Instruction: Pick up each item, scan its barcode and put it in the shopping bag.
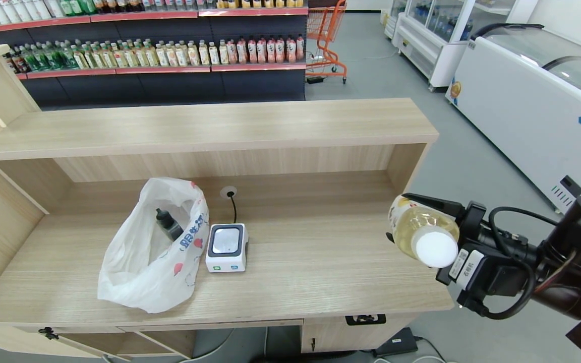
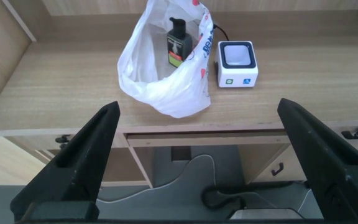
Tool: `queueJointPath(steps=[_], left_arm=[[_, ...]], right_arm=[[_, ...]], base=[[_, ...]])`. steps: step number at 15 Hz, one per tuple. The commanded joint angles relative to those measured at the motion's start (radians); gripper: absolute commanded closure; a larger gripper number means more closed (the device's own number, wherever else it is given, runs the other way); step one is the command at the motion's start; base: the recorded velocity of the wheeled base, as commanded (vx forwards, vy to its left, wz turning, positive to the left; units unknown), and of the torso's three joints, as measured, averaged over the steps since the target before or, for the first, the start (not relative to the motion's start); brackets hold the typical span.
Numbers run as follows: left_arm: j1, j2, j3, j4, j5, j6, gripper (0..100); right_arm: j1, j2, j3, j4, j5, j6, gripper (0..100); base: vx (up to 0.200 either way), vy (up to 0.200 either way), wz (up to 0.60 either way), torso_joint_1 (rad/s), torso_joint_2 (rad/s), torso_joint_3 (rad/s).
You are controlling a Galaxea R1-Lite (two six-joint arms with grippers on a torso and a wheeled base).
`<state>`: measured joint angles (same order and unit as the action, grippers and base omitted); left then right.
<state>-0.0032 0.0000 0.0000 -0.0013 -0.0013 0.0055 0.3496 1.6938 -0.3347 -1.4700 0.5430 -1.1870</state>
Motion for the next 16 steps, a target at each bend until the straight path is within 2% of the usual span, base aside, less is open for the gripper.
queueJointPath(steps=[1, 4, 7, 12, 16], left_arm=[[0.000, 0.002, 0.000, 0.000, 0.000, -0.001, 0], [0.000, 0.002, 0.000, 0.000, 0.000, -0.002, 0], [0.000, 0.002, 0.000, 0.000, 0.000, -0.002, 0], [0.000, 0.002, 0.000, 0.000, 0.000, 0.001, 0], [0.000, 0.002, 0.000, 0.000, 0.000, 0.001, 0]], right_arm=[[0.000, -0.016, 0.003, 0.000, 0.000, 0.000, 100], [-0.003, -0.022, 0.008, -0.001, 0.002, 0.001, 100], [-0.050, -0.019, 0.019, 0.000, 0.017, 0.001, 100], [-0.244, 0.087, -0.014, -0.001, 0.222, 0.001, 100], [-0.244, 0.190, -0.133, 0.000, 0.278, 0.001, 100]], base=[[0.000, 0.000, 0.00, 0.000, 0.00, 0.000], [0.000, 0.200, 0.00, -0.004, 0.00, 0.002], [0.000, 0.200, 0.00, 0.012, 0.00, -0.001], [0.000, 0.200, 0.00, 0.001, 0.00, 0.004], [0.000, 0.200, 0.00, 0.002, 0.00, 0.005]])
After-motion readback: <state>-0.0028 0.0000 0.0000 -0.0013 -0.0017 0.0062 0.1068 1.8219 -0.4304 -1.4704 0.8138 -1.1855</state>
